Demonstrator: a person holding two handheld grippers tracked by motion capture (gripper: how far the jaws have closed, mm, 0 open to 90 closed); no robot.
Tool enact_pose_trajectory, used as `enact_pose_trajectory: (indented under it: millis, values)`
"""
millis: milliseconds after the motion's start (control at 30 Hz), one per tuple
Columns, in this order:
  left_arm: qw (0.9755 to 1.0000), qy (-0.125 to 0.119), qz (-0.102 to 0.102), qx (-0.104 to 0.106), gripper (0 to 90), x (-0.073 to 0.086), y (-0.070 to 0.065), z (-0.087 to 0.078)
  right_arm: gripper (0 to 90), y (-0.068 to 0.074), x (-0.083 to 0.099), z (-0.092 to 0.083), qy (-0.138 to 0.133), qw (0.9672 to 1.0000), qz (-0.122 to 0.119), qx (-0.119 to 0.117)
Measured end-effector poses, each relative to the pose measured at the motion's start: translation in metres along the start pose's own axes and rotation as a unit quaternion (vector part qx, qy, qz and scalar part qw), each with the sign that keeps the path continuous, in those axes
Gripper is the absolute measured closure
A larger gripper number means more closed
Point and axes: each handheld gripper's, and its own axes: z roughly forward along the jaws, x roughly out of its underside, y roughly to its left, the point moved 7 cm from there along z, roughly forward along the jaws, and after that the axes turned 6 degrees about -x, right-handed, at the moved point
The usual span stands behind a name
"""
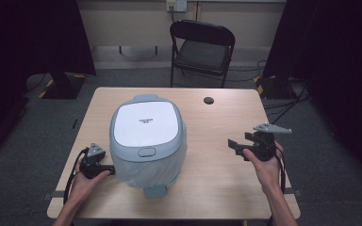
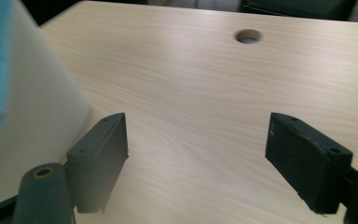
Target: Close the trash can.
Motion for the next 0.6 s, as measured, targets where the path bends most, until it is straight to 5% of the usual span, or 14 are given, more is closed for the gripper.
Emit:
enact_pose_trajectory:
  millis: [200,600]
  values:
    - [1.0000,0.000,0.001,-0.001,18.4,0.000,0.000,0.000,19.3,-0.023,0.036,0.001,0.020,0.9992,0.026,0.020]
    - [1.0000,0.000,0.001,-0.001,18.4,0.000,0.000,0.000,18.5,-0.049,0.086,0.013,0.053,0.9972,0.023,0.046]
